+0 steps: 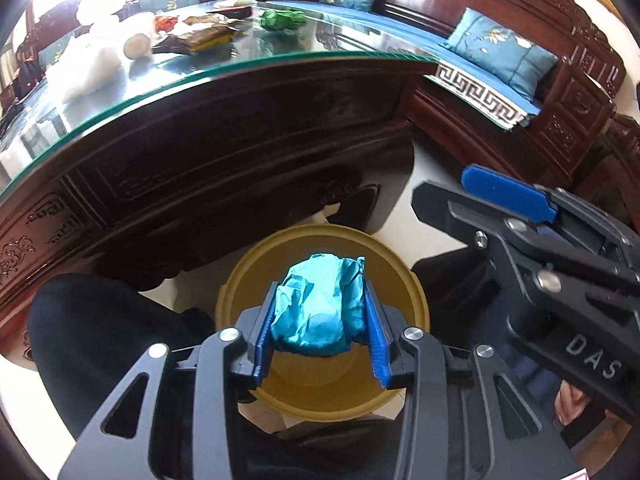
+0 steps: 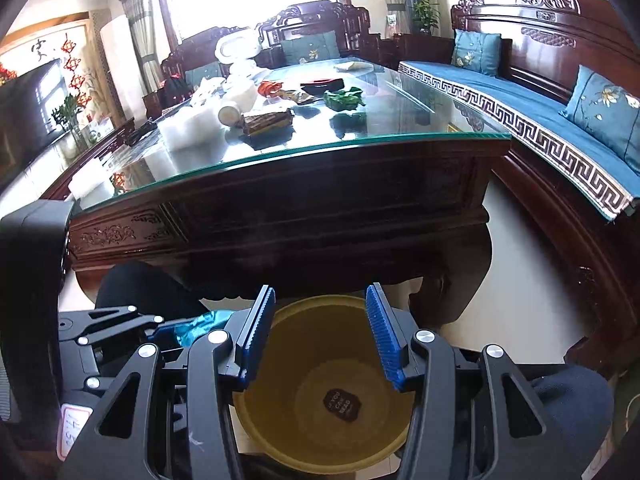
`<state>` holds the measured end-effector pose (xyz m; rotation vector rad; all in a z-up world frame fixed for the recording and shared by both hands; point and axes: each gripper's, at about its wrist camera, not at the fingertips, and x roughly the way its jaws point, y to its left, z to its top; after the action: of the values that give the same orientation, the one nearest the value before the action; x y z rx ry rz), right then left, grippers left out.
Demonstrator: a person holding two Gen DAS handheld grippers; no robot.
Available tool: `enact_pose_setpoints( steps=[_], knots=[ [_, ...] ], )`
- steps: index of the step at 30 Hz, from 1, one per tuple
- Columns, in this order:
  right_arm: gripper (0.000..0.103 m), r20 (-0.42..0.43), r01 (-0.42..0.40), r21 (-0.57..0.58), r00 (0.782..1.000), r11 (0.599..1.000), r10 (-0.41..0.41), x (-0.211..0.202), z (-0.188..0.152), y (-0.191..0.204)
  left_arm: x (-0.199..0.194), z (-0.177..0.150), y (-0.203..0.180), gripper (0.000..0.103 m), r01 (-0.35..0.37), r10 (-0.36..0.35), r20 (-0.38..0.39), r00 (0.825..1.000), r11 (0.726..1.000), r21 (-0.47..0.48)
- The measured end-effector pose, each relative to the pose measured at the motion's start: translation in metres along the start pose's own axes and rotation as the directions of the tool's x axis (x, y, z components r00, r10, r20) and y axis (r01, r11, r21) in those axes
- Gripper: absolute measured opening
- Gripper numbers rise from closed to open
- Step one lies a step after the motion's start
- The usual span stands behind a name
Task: Collect trash
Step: 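Open both tools to drop the cloth and sock into the bin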
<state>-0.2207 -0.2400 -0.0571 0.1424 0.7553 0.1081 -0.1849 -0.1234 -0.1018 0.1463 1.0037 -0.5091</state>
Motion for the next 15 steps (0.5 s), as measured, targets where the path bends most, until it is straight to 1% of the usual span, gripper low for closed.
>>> enact_pose_setpoints(
  steps=[1,2,5,11,15],
  knots=[
    [0.048,0.002,0.001,0.005,1.000,1.000,-0.001,-0.001,0.000,-0.002,0.001,0.000,-0.003,0.044,0.004,-0.004,-0.003,1.000,1.000,0.008],
    [0.048,0.005,0.005,0.008,1.000,1.000,-0.005,-0.002,0.001,-0.003,0.001,-0.001,-0.005,0.049,0.008,-0.008,-0.007,1.000,1.000,0.019],
    [0.049,0.013,0.009,0.009,1.000,1.000,-0.009,-0.005,0.002,-0.004,0.000,-0.003,-0.012,0.057,0.016,-0.015,-0.007,1.000,0.999,0.050],
    [0.049,0.022,0.007,0.003,1.000,1.000,-0.007,-0.005,0.008,-0.001,-0.004,-0.001,-0.012,0.057,0.021,-0.022,0.005,1.000,0.999,0.050],
    [0.049,0.036,-0.010,-0.024,0.999,1.000,0.011,-0.002,0.021,0.010,-0.010,0.006,0.000,0.057,-0.002,0.002,0.034,0.999,1.000,0.015]
  ],
)
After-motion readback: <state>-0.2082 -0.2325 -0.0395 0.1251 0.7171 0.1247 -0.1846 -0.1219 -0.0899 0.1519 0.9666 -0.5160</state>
